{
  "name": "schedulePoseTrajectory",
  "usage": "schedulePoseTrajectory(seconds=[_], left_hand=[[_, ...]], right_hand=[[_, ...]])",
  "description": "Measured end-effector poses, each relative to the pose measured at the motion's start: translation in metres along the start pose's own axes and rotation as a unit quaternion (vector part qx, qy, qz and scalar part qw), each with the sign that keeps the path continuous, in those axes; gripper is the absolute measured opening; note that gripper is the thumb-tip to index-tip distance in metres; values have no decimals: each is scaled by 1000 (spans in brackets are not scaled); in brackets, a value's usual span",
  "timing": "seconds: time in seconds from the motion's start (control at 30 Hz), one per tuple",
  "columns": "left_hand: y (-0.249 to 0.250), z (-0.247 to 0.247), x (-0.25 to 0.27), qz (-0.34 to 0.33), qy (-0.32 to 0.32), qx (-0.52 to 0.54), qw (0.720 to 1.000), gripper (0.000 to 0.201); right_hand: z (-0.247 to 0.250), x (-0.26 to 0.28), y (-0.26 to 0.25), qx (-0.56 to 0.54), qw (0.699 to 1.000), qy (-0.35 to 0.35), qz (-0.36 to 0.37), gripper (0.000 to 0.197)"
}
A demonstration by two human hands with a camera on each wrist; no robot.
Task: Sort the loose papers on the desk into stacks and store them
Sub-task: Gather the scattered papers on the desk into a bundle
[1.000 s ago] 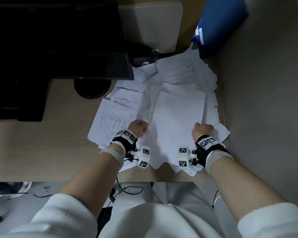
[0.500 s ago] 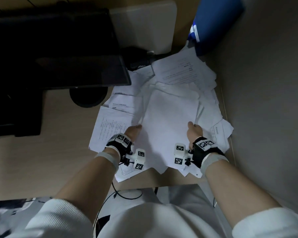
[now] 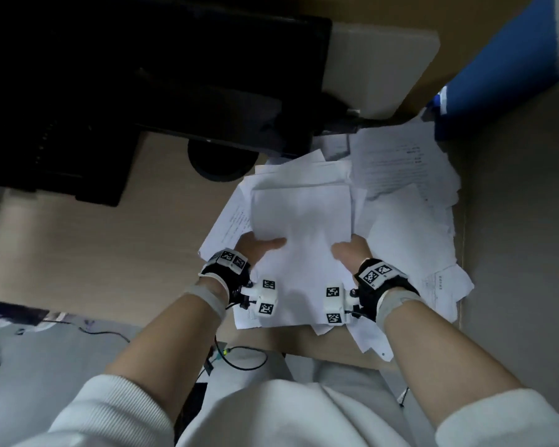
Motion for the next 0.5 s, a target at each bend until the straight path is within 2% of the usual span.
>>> schedulePoseTrajectory(seconds=[0.1,0.17,0.2,0.27,0.3,0.37,0.4,0.43,0.5], left_hand=[[-26,34,10,30,72,98,992,55],[-50,57,12,62,113,121,984,72],[-61,67,11,74,124,116,983,82],[-81,90,2,72,154,99,981,84],[-100,104,-15,67,173,97,978,94],[-98,115,-12,56,194,111,973,115],[-98,117,-13,48,195,136,970,113],[-92,119,-14,35,191,166,967,105],[-69,119,-4,17,178,218,960,93]], right_hand=[[-39,8,-48,14,994,-63,87,34],[-69,6,-76,99,982,-89,138,40],[-82,3,-88,180,967,-81,162,39],[-100,-10,-99,374,908,-42,182,37],[-103,-17,-99,449,877,-31,169,39],[-103,-29,-98,524,840,-31,139,49],[-101,-29,-102,536,834,-30,130,57],[-100,-30,-106,526,841,-25,123,64],[-105,-25,-112,457,882,-31,111,76]])
Point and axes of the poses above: each hand's wrist, its own x-axis away from the middle knuckle, its own z-axis out of the back of the hand, y = z × x, the point moved 10 cm from there along -x, towards the middle knuckle, and after that the axes turned 13 degrees about x, right-handed, at the moved point
